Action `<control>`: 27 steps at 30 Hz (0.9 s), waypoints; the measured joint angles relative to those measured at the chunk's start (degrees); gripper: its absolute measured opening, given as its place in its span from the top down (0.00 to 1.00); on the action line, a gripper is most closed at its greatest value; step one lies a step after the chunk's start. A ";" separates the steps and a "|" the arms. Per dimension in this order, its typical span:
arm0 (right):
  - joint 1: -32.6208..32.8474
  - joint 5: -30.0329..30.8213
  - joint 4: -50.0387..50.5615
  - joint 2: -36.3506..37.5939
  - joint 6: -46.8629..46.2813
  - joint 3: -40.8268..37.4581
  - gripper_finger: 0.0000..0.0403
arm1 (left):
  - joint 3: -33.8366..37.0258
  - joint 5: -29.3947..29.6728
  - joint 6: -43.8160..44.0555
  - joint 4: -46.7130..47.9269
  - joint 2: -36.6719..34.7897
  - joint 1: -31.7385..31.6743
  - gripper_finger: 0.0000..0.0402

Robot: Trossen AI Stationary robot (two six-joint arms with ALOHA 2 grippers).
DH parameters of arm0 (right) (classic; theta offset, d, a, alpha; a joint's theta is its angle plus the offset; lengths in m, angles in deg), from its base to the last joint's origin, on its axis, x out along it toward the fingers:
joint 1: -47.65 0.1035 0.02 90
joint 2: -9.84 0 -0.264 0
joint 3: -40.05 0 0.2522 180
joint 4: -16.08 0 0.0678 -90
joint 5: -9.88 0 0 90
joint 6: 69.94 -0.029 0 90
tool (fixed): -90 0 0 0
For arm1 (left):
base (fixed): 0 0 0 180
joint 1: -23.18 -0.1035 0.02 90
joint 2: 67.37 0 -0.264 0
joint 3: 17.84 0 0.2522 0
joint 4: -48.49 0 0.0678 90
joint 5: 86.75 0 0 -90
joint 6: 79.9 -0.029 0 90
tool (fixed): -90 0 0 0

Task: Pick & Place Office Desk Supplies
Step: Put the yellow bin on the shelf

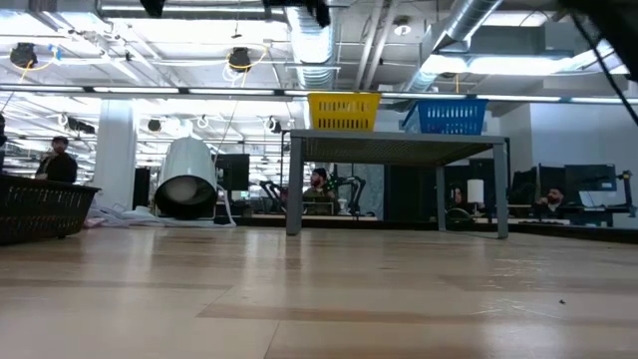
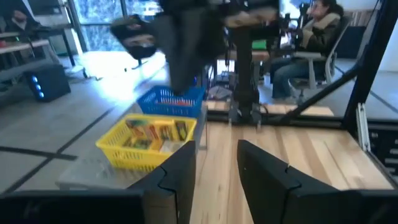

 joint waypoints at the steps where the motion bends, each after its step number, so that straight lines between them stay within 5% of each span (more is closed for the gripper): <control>1: -0.50 0.02 2.53 -2.16 -0.76 3.26 0.99 | 0.48 0.00 0.01 0.17 -0.08 -0.05 0.72; 27: -2.13 15.74 6.72 -5.79 -3.68 -2.92 1.00 | 1.15 0.02 1.85 -0.97 -0.03 0.19 0.72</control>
